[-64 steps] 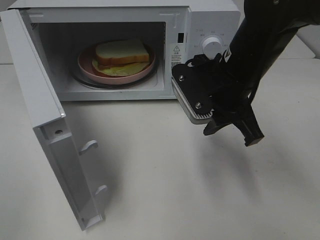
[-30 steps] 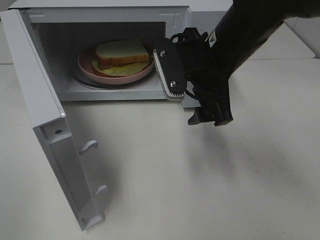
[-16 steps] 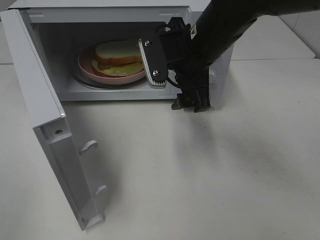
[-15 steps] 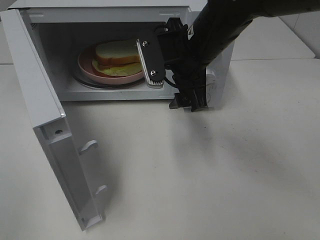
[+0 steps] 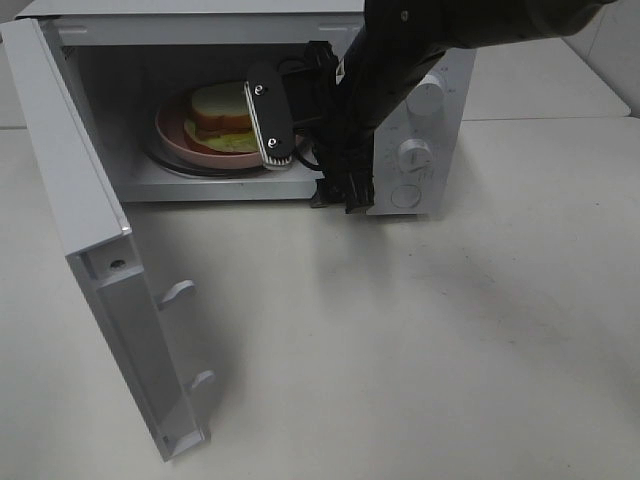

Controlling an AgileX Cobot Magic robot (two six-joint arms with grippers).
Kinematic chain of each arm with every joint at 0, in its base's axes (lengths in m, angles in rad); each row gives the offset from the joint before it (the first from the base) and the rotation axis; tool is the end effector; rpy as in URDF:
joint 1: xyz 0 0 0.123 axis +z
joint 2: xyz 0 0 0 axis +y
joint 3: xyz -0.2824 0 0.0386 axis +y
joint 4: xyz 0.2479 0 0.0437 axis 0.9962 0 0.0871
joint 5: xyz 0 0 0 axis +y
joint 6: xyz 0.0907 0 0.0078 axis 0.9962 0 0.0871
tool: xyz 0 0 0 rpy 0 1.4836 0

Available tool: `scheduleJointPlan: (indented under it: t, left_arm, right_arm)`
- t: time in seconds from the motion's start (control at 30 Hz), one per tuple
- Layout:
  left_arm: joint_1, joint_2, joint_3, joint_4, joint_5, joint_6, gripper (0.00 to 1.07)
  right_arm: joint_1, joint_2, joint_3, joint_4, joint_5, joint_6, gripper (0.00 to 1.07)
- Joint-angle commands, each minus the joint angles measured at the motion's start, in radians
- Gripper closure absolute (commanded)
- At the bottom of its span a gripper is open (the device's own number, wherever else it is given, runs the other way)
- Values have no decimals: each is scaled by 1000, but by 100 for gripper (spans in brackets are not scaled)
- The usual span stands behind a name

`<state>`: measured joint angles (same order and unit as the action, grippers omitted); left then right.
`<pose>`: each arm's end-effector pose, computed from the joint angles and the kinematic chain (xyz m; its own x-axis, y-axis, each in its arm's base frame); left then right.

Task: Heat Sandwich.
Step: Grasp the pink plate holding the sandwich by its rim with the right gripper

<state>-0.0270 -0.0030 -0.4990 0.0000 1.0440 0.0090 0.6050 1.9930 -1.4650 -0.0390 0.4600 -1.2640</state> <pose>-0.0045 0.0001 0.2782 -0.4389 0.0209 -0.8983 0.0309 0.9995 0.0081 0.3657 0.2510 0.2062 0.3662 -0.9177 -0.1537 -0.7712 -0.2069 -0.6021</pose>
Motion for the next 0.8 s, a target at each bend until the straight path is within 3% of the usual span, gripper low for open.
scheduleJointPlan:
  t: [0.03,0.8]
  left_arm:
    - [4,-22,4,0,-8,1,15]
    - [4,-22,4,0,-8,1,15]
  right_arm:
    - [12,39,-48,3,-5,6,18]
    - [25,305,-384,0,64,59,22]
